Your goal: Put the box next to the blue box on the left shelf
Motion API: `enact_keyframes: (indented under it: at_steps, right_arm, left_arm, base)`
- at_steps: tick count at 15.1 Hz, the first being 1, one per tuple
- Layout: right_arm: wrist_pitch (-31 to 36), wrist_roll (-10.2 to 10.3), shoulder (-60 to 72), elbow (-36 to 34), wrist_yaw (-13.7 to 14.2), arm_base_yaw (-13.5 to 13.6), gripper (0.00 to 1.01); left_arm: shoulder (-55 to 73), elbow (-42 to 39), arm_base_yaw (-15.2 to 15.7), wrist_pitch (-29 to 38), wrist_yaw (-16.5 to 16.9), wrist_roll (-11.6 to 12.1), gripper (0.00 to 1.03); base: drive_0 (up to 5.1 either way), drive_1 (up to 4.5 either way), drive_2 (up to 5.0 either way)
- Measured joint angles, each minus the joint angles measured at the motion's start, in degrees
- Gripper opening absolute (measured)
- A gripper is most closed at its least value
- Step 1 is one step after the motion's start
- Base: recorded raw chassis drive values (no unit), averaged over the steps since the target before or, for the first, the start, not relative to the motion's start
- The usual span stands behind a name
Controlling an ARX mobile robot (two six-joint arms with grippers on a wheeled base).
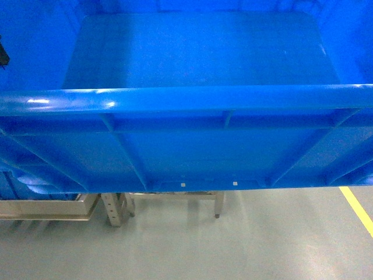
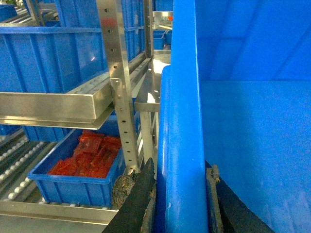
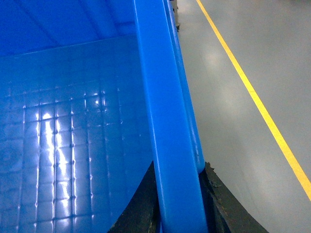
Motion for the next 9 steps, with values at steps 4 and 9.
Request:
enact_keyframes:
  at_steps: [4, 9]
  right_arm:
    - [-0.04, 0.00, 0.00, 0.00, -0.15, 0.00, 0.15]
    - [0.13, 0.00, 0.00, 0.00, -0.13, 0.04, 0.15]
  left_arm:
    - [0.00, 0.00, 0.02, -0.20, -0.04, -0.02, 0.17]
    - [-0.07, 0.00, 0.07, -0.13, -0.04, -0.02, 0.17]
  base:
    - [-4.9, 1.41, 3.4]
    - [-4.9, 1.34, 3.3]
